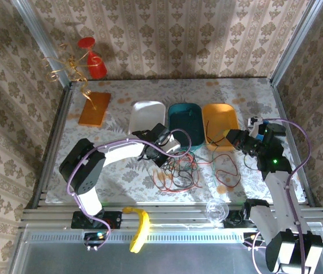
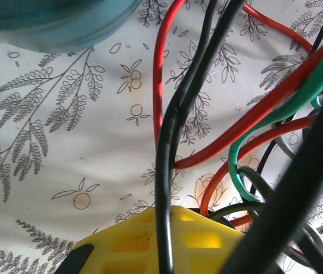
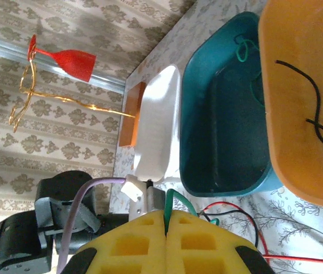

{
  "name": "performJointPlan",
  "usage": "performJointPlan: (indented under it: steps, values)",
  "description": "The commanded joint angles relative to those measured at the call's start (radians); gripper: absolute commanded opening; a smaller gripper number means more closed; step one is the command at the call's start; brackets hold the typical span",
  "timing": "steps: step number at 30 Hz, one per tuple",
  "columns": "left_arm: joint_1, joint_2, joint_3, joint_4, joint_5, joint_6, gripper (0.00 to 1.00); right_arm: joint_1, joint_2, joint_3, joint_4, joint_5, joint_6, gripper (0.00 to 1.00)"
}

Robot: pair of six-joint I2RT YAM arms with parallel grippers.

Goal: Untangle the cables

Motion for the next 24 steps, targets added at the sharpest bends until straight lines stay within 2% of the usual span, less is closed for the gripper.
performJointPlan:
  steps: [1, 5, 8, 10, 12, 19, 24]
  values:
    - [0.005, -0.036, -0.018, -0.052, -0.029, 0.007, 0.0, -0.035, -0.015, 0.022, 0.03, 0.07, 0.025, 0.01]
    - [0.016, -0.041, -0.031, -0.044, -0.034, 0.009, 0.0, -0.084, -0.024, 0.079, -0.064, 0.179, -0.01, 0.01]
    - [0.021, -0.045, -0.032, -0.038, -0.027, 0.011, 0.0, -0.075, -0.024, 0.122, -0.123, 0.258, -0.081, 0.01]
    - [0.021, -0.047, -0.025, -0.038, -0.021, 0.012, 0.0, -0.033, -0.025, 0.17, -0.197, 0.331, -0.157, 0.01]
    - [0.021, -0.045, -0.022, -0.036, -0.016, 0.011, 0.0, 0.044, -0.029, 0.208, -0.25, 0.421, -0.225, 0.0]
    - [0.015, -0.03, 0.024, -0.042, 0.008, 0.021, 0.0, 0.486, 0.062, 0.251, -0.313, 0.74, -0.327, 0.0]
    - [0.01, -0.015, 0.059, -0.055, 0.015, 0.027, 0.0, 0.648, 0.14, 0.241, -0.296, 0.882, -0.342, 0.0]
